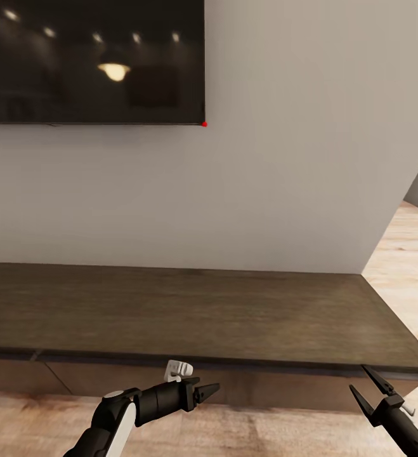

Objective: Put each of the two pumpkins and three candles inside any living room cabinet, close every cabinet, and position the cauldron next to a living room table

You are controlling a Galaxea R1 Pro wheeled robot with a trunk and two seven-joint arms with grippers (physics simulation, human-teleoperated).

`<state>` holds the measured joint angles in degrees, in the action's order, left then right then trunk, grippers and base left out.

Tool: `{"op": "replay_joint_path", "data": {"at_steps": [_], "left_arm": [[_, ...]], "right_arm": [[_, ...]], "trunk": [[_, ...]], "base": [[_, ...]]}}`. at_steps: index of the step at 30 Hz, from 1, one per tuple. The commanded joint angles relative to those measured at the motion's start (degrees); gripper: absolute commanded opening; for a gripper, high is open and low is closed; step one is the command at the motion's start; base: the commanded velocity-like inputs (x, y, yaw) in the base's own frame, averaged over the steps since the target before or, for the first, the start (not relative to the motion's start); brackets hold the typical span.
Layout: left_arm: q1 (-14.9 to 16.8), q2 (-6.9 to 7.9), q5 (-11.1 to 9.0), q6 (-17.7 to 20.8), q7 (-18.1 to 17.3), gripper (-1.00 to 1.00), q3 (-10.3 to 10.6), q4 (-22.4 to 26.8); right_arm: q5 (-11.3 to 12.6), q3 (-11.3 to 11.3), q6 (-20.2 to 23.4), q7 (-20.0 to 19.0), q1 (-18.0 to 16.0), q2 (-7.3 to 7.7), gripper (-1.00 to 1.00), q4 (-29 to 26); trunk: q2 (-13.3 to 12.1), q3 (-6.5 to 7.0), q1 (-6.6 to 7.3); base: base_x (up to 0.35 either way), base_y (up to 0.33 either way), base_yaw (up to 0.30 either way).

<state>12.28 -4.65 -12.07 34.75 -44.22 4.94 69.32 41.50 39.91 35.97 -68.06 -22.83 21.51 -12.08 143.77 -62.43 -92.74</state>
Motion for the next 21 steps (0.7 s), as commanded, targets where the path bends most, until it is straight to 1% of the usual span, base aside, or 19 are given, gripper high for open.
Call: {"op": "replay_joint_path", "data": {"at_steps": [1,8,21], "left_arm": [[0.0,-0.01,-0.3,0.4,0.0,1.00,0.0,0.0],[0.0,-0.01,-0.3,0.4,0.0,1.00,0.0,0.0],[0.0,-0.01,-0.3,0.4,0.0,1.00,0.0,0.0]], "right_arm": [[0.3,-0.1,0.4,-0.1,0.0,0.02,1.00,0.0],[0.3,-0.1,0.4,-0.1,0.0,0.02,1.00,0.0],[0.3,-0.1,0.3,-0.1,0.0,-0.02,1.00,0.0]], "trunk": [[0.0,-0.05,0.01],[0.0,-0.05,0.01],[0.0,-0.05,0.01]], "base": [[0.018,0.000,0.000],[0.044,0.000,0.000],[0.004,0.000,0.000]]}}
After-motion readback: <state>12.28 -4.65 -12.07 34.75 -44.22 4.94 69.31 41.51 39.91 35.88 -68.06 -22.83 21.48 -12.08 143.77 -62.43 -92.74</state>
